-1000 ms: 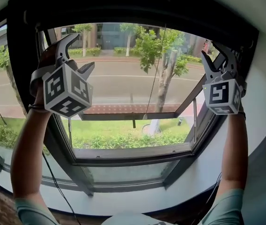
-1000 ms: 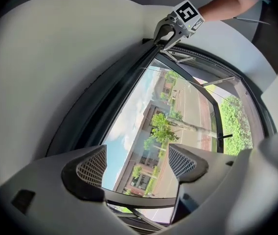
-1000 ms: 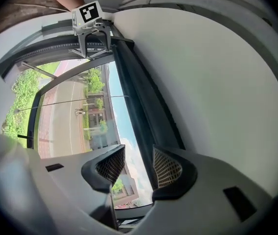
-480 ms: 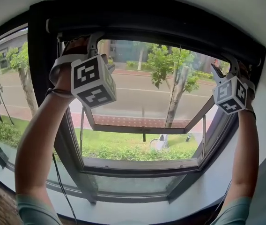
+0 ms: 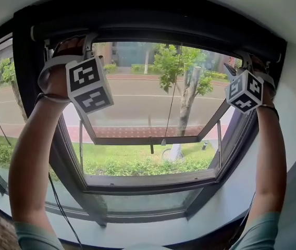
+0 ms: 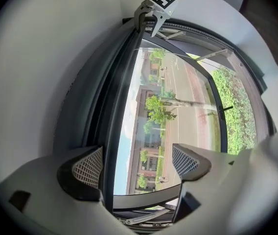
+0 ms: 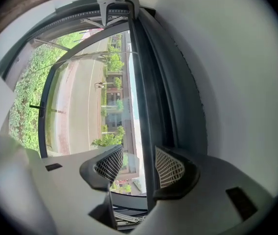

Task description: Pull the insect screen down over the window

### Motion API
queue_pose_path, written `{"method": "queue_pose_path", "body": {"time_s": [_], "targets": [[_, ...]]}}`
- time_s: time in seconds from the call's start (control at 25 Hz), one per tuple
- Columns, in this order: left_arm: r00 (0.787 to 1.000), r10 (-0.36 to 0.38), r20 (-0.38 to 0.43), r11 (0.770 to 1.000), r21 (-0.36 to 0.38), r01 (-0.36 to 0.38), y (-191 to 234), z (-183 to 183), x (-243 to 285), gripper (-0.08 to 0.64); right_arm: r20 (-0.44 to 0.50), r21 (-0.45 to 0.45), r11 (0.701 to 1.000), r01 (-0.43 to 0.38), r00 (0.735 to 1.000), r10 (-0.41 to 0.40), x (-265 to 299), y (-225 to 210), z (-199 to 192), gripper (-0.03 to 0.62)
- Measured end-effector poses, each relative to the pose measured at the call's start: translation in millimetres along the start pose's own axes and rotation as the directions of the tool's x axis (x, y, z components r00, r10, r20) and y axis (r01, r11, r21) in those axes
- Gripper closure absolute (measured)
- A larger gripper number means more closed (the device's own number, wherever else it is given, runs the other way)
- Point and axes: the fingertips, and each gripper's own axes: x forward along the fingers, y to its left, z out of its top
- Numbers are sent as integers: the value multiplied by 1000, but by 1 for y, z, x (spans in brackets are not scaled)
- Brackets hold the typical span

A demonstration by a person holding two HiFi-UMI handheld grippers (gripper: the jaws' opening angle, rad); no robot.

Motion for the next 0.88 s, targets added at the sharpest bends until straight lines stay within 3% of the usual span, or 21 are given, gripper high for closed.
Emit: {"method": "queue_pose_path", "body": {"time_s": [0.16, 0.48, 0.88], "targets": [[1000, -12, -19, 999, 47, 13, -3, -2, 1, 124, -25, -48, 999, -9, 1000, 8, 4, 0, -3, 407], [997, -64, -36, 996, 66, 66, -15, -3, -6, 123, -51, -86, 995, -57, 997, 53, -2, 13, -5, 407], [993, -115, -36, 989, 85, 117, -66, -10, -15, 117, -63, -101, 987, -125, 991, 119, -15, 58, -8, 407]]}}
